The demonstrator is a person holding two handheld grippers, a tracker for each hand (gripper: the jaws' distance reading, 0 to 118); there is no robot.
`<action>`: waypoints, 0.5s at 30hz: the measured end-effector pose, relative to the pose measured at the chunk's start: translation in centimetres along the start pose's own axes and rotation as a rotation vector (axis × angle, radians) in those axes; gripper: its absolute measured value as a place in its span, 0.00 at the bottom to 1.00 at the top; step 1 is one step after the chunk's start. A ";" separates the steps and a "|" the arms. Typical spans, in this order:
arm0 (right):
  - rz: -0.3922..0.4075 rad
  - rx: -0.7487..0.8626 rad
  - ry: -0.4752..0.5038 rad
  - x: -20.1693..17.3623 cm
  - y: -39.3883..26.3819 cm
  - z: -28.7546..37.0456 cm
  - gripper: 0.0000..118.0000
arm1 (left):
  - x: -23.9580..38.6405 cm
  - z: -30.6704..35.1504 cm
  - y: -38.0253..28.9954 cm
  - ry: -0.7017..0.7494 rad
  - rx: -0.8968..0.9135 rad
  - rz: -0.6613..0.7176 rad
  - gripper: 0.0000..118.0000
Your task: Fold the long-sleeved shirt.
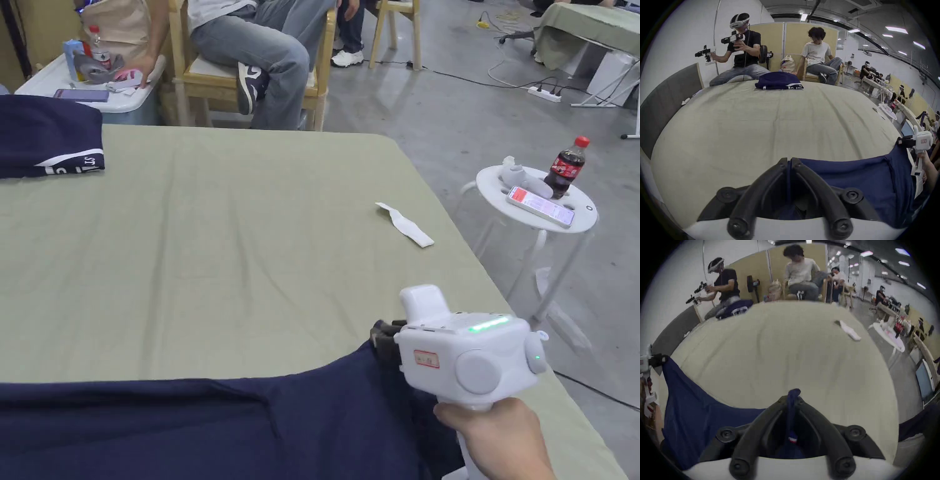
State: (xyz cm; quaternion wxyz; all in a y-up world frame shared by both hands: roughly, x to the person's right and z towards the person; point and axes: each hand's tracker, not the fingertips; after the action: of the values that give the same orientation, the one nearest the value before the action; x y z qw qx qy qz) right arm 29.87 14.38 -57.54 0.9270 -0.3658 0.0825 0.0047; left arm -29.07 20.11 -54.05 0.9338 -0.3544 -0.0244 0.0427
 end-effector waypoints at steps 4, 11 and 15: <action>-0.031 0.134 -0.003 -0.6 2.2 5.4 0.06 | -0.3 1.9 1.5 -0.021 0.049 0.023 0.01; -0.006 0.304 -0.030 -2.7 1.5 16.1 0.06 | 1.2 12.0 1.6 -0.081 0.174 -0.010 0.01; -0.030 0.347 -0.037 -4.7 -2.9 23.3 0.06 | 0.7 17.1 -3.0 -0.111 0.202 -0.004 0.01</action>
State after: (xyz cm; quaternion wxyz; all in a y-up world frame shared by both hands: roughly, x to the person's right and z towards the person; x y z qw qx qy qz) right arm 28.90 28.32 -38.11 0.9776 -0.2014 0.0595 -0.0165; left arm -29.44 29.23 -39.32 0.9621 -0.2554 -0.0726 0.0626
